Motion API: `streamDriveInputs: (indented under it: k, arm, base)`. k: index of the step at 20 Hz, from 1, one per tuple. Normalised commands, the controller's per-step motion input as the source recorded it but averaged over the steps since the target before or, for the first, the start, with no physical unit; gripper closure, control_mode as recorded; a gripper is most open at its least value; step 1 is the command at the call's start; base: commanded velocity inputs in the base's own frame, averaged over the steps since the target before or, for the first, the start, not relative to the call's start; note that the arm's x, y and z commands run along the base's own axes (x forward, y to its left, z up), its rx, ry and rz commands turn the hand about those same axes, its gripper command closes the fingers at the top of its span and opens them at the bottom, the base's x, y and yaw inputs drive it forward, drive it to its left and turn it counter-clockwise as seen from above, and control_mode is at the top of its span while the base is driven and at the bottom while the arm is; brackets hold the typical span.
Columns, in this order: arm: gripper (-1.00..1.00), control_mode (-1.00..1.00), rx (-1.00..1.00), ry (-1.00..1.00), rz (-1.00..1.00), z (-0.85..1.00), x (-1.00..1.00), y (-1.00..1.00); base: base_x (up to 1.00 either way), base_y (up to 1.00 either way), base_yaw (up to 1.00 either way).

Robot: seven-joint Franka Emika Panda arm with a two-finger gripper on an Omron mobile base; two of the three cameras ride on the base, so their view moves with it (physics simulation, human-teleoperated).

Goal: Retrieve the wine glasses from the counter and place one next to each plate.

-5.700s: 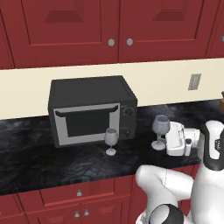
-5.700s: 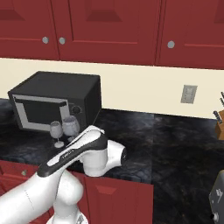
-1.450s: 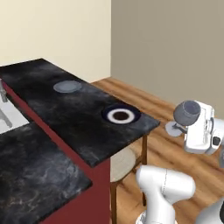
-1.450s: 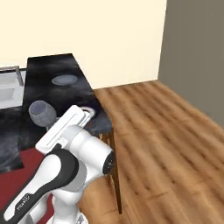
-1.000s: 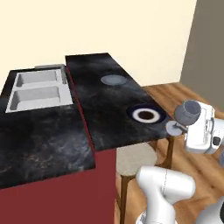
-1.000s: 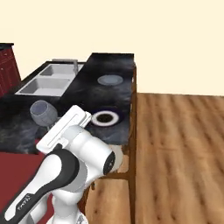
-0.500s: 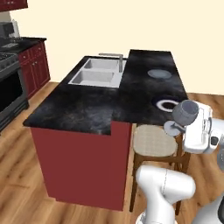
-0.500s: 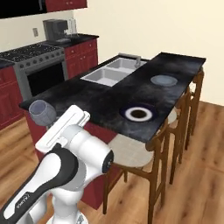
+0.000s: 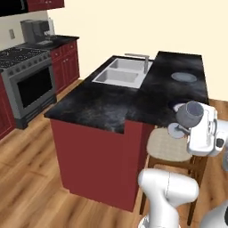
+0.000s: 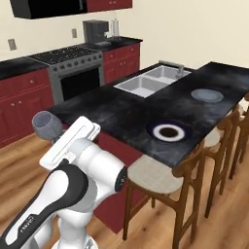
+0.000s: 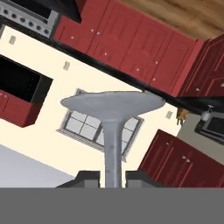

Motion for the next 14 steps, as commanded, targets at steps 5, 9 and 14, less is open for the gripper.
streamDriveInputs:
  k: [5, 9, 14]
  arm:
    - [1.0, 1.0, 0.0, 0.0, 0.0, 0.0, 0.0, 0.0]
    - [1.0, 1.0, 0.0, 0.0, 0.0, 0.0, 0.0, 0.0]
    - [1.0, 1.0, 0.0, 0.0, 0.0, 0.0, 0.0, 0.0]
  base:
    - [0.78, -1.0, 0.35]
    - [-0.08, -1.0, 0.24]
    - [-0.99, -1.0, 0.27]
